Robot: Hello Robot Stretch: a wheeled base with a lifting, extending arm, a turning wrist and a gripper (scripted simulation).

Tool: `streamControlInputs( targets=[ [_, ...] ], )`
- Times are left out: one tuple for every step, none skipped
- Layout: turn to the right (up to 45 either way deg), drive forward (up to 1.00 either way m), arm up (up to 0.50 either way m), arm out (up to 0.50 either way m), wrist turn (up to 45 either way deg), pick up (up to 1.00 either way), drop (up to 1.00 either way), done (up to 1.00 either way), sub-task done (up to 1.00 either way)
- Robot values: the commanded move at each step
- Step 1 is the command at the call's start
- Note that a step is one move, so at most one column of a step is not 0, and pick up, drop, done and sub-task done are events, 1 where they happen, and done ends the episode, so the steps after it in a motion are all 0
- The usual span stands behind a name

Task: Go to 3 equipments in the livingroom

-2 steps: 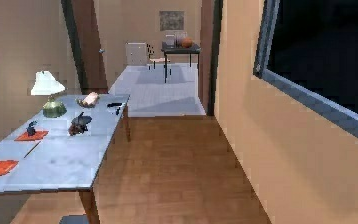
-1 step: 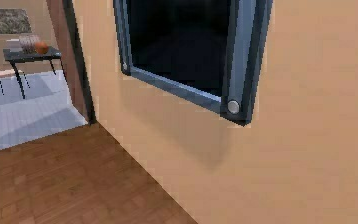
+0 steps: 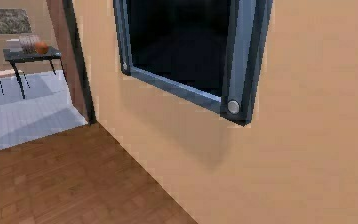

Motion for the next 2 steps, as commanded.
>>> streamControlInputs(
  targets=[
    [-36.0, 0.00, 0.00, 0.00, 0.0, 0.00, 0.00, 0.00, 0.00],
    [0.0, 0.35, 0.00, 0.00, 0.0, 0.00, 0.00, 0.00, 0.00]
  ],
)
